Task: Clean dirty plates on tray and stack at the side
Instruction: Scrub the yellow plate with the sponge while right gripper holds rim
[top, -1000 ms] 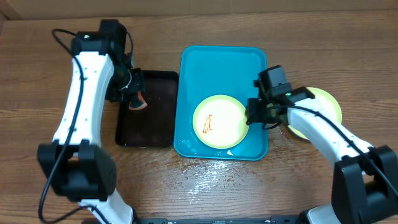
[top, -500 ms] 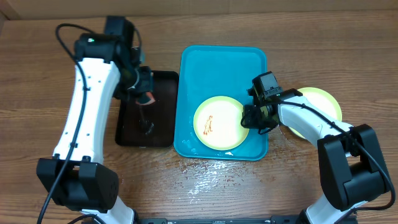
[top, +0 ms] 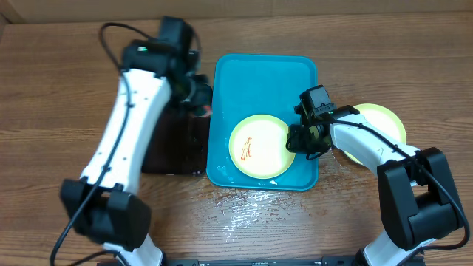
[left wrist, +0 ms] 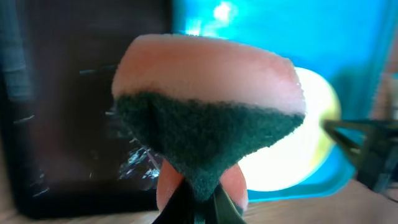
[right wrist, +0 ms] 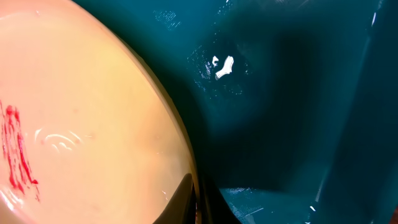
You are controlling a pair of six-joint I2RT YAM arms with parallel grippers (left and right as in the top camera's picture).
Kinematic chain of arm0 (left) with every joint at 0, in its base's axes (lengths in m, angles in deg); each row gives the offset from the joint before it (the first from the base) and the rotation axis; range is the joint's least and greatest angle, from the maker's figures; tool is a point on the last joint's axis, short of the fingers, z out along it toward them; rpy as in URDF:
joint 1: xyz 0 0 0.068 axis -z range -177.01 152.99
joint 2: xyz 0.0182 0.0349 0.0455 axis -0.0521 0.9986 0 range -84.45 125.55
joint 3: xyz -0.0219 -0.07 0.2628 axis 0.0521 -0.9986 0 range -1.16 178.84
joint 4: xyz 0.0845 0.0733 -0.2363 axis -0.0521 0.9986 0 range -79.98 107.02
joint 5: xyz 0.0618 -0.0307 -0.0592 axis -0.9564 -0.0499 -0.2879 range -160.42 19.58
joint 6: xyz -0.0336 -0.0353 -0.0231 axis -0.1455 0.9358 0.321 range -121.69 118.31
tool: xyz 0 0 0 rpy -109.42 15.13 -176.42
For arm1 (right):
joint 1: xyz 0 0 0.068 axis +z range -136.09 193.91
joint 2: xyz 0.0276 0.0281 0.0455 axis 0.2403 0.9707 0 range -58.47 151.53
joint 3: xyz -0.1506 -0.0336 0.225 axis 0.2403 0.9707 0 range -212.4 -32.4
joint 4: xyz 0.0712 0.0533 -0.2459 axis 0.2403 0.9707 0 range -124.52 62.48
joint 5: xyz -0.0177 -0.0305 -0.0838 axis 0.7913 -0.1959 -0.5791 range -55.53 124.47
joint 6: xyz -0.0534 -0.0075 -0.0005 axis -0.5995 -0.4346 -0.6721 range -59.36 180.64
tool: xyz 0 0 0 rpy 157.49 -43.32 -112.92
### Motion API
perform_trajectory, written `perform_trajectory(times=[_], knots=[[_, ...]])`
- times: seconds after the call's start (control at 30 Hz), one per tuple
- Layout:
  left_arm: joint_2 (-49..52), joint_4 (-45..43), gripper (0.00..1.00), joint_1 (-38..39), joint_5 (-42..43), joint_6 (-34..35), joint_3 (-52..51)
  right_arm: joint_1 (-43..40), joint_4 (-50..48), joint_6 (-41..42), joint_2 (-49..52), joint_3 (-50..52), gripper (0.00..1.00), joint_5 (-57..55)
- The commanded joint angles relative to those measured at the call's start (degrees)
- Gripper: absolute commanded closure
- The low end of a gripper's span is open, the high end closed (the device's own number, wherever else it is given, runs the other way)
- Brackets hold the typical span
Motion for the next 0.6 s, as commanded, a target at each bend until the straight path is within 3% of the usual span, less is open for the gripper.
perform_trajectory(times=[0.0,0.23,0.33,0.47,0.57], knots=[[6.0,-2.4,0.96,5.8,6.2,4.7,1.1,0.2,0.1,0.2,0.4,0.3,0.96,-0.3],[18.7,-8.7,0.96,14.2,15.8,7.6,1.1,0.2,0.2,0.2,0.4,0.3,0.96,-0.3],[22.4,-8.6,0.96,15.7,15.9,9.7,1.1,0.2,0.2,0.2,0.4,0.3,0.96,-0.3],[24.3,-7.5,0.96,15.8,12.0,10.4,1.1,0.2,0.2,0.2,0.4,0.3,0.96,-0.3],[24.3,-5.3,0.96,15.3,1.2,11.2,1.1,0.2,0.2,0.2,0.4,0.3,0.96,-0.3]])
